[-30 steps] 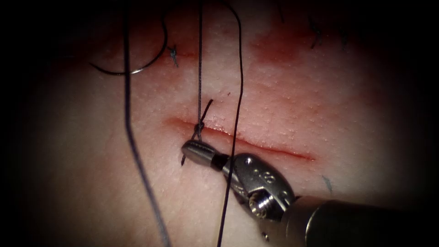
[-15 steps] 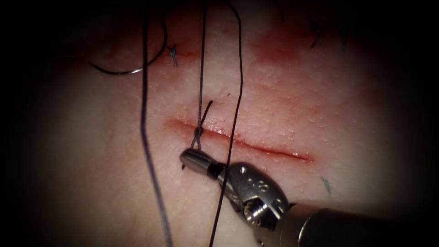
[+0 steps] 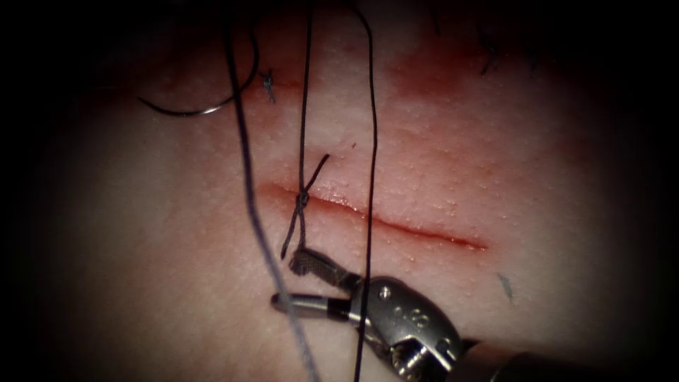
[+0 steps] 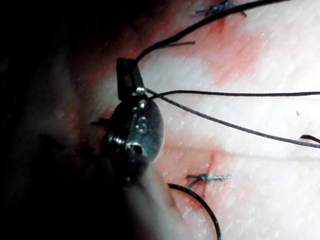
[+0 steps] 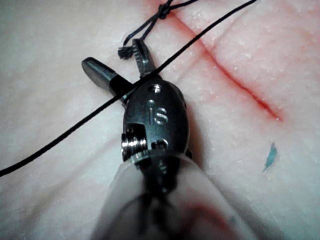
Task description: Wound Closure
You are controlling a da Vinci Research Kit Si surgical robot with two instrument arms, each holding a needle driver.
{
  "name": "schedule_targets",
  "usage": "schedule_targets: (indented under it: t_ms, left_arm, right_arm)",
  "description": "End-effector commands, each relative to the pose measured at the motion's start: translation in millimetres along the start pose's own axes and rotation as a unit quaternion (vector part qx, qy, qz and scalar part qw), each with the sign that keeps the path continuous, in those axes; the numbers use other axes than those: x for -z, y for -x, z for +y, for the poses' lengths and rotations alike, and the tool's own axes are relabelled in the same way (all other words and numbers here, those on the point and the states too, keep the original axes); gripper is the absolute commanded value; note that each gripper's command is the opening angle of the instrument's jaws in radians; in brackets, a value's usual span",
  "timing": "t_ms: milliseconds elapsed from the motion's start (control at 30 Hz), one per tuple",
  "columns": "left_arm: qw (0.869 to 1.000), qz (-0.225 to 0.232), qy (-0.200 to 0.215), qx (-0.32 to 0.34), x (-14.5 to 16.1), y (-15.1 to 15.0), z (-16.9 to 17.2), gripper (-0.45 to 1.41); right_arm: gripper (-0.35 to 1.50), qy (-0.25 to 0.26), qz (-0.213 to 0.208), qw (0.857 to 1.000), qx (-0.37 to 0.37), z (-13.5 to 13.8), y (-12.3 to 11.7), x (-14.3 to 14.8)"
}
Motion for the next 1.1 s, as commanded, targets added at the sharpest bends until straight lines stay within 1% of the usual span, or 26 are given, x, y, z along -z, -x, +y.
schedule_targets:
  t_ms: [33, 200, 300, 433, 567, 767, 933, 1100]
  left_arm:
    - [1.0, 0.007, 0.003, 0.005, 0.0, -0.5, 0.3, -0.45]
    - [0.999, 0.021, 0.012, 0.027, 3.0, -4.2, 1.3, -0.45]
    - [0.998, 0.034, 0.018, 0.044, 4.9, -6.8, 1.9, -0.45]
    - [0.998, 0.044, 0.023, 0.04, 6.6, -10.3, 2.5, -0.45]
    - [0.997, 0.054, 0.027, 0.038, 7.6, -13.6, 2.8, -0.45]
    - [0.997, 0.06, 0.031, 0.033, 8.4, -17.2, 3.0, -0.45]
    - [0.997, 0.066, 0.031, 0.028, 8.8, -19.2, 3.6, -0.45]
    - [0.997, 0.068, 0.032, 0.026, 9.0, -20.1, 4.1, -0.45]
  right_arm:
    - [1.15, -0.002, 0.008, 1.0, -0.005, -0.5, 0.0, -0.7]
    - [1.15, -0.001, 0.011, 1.0, -0.015, -0.3, -2.0, -0.7]
    - [1.16, 0.009, 0.017, 1.0, -0.022, 0.3, -3.3, -0.9]
    - [1.16, 0.025, 0.021, 0.999, -0.038, 1.9, -4.3, -2.0]
    - [1.23, 0.036, 0.025, 0.998, -0.053, 3.4, -4.7, -3.6]
    - [1.31, 0.033, 0.015, 0.997, -0.065, 4.8, -4.9, -6.1]
    - [1.4, 0.039, 0.003, 0.997, -0.071, 5.2, -4.7, -7.6]
    - [1.45, 0.043, -0.01, 0.997, -0.069, 5.6, -3.8, -8.5]
